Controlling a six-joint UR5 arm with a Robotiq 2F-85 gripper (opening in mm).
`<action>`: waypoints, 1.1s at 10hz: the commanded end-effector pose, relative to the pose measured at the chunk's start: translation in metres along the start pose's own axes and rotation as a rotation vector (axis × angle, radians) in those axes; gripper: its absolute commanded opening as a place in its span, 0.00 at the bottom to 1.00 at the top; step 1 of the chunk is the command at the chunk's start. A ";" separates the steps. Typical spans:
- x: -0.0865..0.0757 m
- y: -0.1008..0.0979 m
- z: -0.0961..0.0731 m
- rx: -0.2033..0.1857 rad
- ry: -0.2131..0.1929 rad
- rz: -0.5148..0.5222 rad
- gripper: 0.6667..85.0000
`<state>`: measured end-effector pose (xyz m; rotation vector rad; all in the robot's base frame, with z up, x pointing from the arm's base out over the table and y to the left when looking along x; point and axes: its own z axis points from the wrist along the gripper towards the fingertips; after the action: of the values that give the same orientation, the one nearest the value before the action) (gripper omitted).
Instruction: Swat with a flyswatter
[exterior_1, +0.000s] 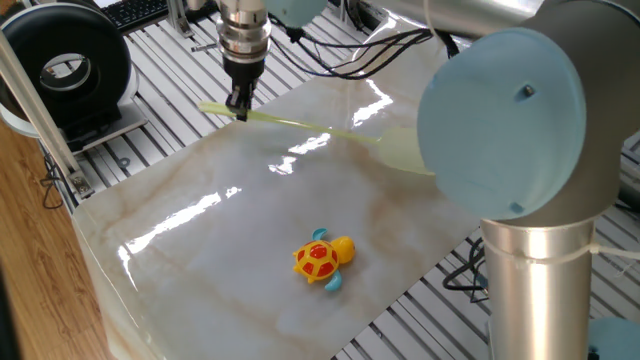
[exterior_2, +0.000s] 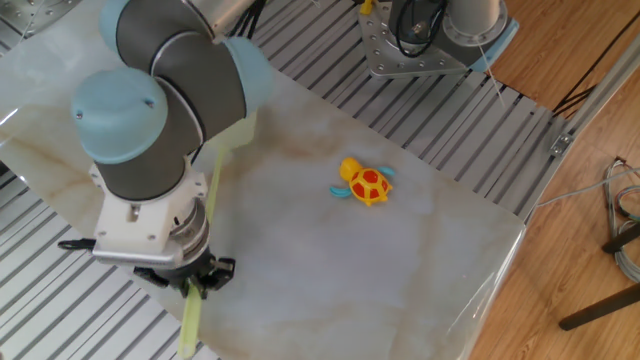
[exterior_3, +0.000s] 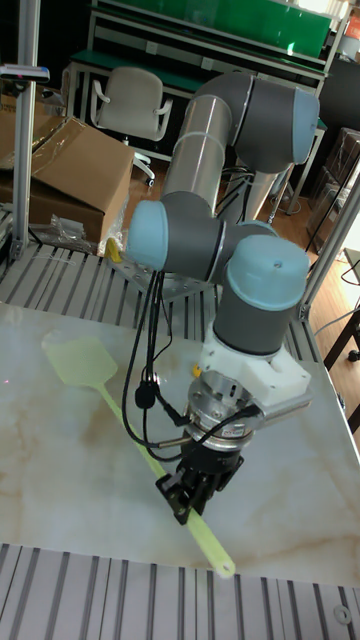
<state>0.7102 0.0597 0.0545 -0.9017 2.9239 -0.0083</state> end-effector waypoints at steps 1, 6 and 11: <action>0.011 -0.002 -0.010 0.003 0.001 -0.027 0.01; -0.051 -0.006 0.018 -0.043 -0.297 -0.121 0.01; 0.033 -0.019 0.000 0.065 0.116 -0.015 0.01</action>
<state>0.7223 0.0537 0.0389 -0.9720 2.8351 0.0093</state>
